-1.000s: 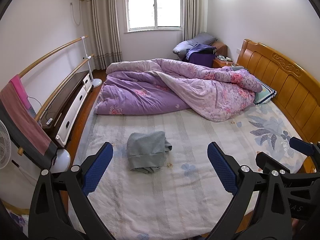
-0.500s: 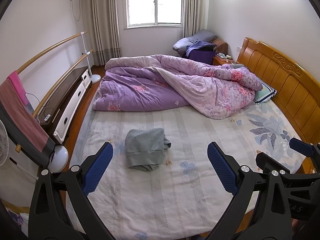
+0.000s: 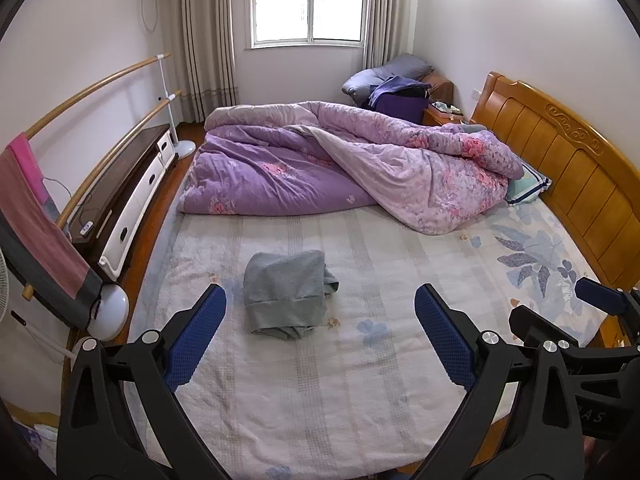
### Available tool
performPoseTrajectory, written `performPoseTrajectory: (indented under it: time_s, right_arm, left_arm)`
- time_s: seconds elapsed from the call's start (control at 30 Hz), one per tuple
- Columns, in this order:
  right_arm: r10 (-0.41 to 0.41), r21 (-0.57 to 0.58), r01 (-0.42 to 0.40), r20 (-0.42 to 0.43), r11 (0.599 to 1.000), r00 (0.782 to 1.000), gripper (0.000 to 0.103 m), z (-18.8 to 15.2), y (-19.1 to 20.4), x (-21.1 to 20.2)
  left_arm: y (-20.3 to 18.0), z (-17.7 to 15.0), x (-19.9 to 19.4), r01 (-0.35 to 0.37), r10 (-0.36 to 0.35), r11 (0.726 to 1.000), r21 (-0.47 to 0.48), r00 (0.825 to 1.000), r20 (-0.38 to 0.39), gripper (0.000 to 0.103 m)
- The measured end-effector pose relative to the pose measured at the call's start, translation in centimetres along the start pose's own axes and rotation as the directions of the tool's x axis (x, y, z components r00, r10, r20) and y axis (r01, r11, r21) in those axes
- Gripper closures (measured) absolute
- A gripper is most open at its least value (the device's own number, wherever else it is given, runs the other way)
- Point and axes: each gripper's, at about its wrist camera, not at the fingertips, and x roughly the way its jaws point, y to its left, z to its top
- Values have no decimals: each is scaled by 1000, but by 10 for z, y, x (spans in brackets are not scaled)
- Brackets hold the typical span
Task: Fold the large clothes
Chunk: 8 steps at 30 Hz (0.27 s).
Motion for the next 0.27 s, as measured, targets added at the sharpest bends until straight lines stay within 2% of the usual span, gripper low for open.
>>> performPoseTrajectory:
  time_s: [0.27]
  right_arm:
    - [20, -28, -21, -32, 999, 999, 8, 3, 16, 21]
  left_arm:
    - [23, -12, 27, 25, -30, 997, -70, 997, -70, 7]
